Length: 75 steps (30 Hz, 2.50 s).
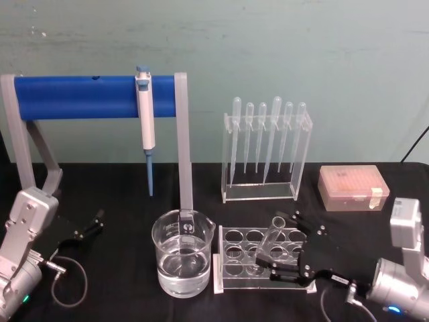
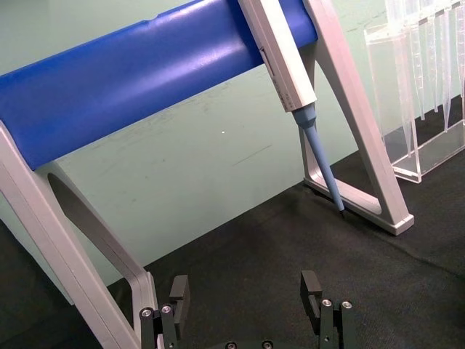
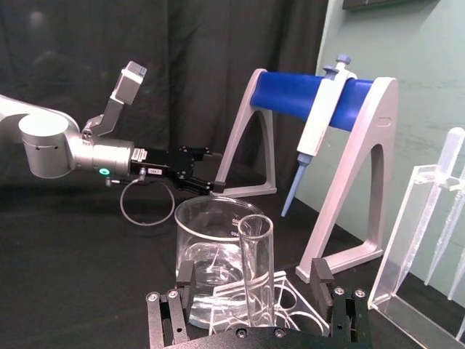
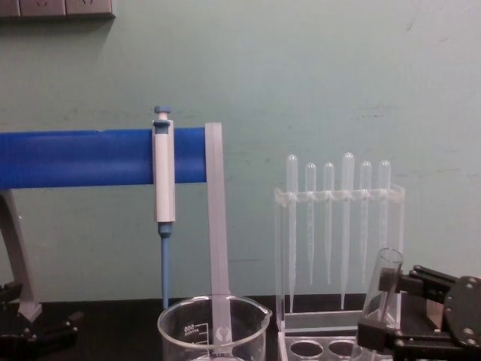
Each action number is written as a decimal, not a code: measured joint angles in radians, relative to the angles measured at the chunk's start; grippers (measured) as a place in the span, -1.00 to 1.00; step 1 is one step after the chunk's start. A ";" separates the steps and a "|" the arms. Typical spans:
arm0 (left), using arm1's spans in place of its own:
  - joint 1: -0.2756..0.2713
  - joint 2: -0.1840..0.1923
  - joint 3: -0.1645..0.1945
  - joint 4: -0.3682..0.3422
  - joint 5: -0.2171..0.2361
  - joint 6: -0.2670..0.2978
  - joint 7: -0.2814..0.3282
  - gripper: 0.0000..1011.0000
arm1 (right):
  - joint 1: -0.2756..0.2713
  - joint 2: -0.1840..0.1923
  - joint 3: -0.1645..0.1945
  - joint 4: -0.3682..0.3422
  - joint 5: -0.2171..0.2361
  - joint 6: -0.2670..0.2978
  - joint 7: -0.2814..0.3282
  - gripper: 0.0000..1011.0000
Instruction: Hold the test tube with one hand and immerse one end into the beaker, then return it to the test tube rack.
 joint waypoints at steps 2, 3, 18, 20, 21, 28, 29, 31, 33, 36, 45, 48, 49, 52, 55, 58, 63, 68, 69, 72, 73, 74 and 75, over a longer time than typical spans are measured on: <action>0.000 0.000 0.000 0.000 0.000 0.000 0.000 0.98 | 0.011 -0.005 -0.004 0.004 -0.008 0.008 0.000 0.98; 0.000 0.000 0.000 0.000 0.000 0.000 0.000 0.98 | 0.014 -0.006 -0.005 0.006 -0.010 0.010 0.000 0.98; 0.000 0.000 0.000 0.000 0.000 0.000 0.000 0.98 | 0.065 -0.039 -0.026 0.057 -0.037 0.018 0.012 0.98; 0.000 0.000 0.000 0.000 0.000 0.000 0.000 0.98 | 0.068 -0.040 -0.027 0.059 -0.040 0.018 0.008 0.98; 0.000 0.000 0.000 0.000 0.000 0.000 0.000 0.98 | 0.068 -0.040 -0.027 0.059 -0.039 0.018 0.008 0.98; 0.000 0.000 0.000 0.000 0.000 0.000 0.000 0.98 | 0.066 -0.039 -0.026 0.058 -0.039 0.018 0.008 0.98; 0.000 0.000 0.000 0.000 0.000 0.000 0.000 0.98 | 0.066 -0.039 -0.026 0.058 -0.039 0.018 0.008 0.98; 0.000 0.000 0.000 0.000 0.000 0.000 0.000 0.98 | 0.065 -0.039 -0.026 0.057 -0.038 0.018 0.008 0.94; 0.000 0.000 0.000 0.000 0.000 0.000 0.000 0.98 | 0.065 -0.038 -0.026 0.057 -0.038 0.018 0.008 0.84; 0.000 0.000 0.000 0.000 0.000 0.000 0.000 0.98 | 0.065 -0.038 -0.026 0.056 -0.037 0.017 0.008 0.71; 0.000 0.000 0.000 0.000 0.000 0.000 0.000 0.98 | 0.064 -0.037 -0.025 0.055 -0.036 0.016 0.008 0.21; 0.000 0.000 0.000 0.000 0.000 0.000 0.000 0.98 | 0.063 -0.037 -0.025 0.055 -0.035 0.016 0.008 -0.04; 0.000 0.000 0.000 0.000 0.000 0.000 0.000 0.98 | 0.063 -0.037 -0.025 0.055 -0.035 0.016 0.008 -0.08; 0.000 0.000 0.000 0.000 0.000 0.000 0.000 0.98 | 0.063 -0.037 -0.025 0.055 -0.035 0.016 0.008 -0.28; 0.000 0.000 0.000 0.000 0.000 0.000 0.000 0.98 | 0.063 -0.037 -0.025 0.055 -0.035 0.016 0.008 -0.40; 0.000 0.000 0.000 0.000 0.000 0.000 0.000 0.98 | 0.063 -0.037 -0.025 0.055 -0.035 0.016 0.008 -0.55; 0.000 0.000 0.000 0.000 0.000 0.000 0.000 0.98 | 0.063 -0.037 -0.025 0.055 -0.035 0.016 0.008 -0.55; 0.000 0.000 0.000 0.000 0.000 0.000 0.000 0.98 | 0.065 -0.034 -0.025 0.043 -0.044 0.018 0.000 -0.55; 0.000 0.000 0.000 0.000 0.000 0.000 0.000 0.98 | 0.067 -0.032 -0.025 0.040 -0.046 0.021 -0.001 -0.55; 0.000 0.000 0.000 0.000 0.000 0.000 0.000 0.98 | 0.075 -0.023 -0.025 0.026 -0.051 0.040 -0.003 -0.55; 0.000 0.000 0.000 0.000 0.000 0.000 0.000 0.98 | 0.078 -0.020 -0.025 0.022 -0.052 0.047 -0.003 -0.55; 0.000 0.000 0.000 0.000 0.000 0.000 0.000 0.98 | 0.083 -0.014 -0.025 0.012 -0.051 0.064 -0.003 -0.55; 0.000 0.000 0.000 0.000 0.000 0.000 0.000 0.98 | 0.086 -0.011 -0.026 0.006 -0.050 0.073 -0.003 -0.55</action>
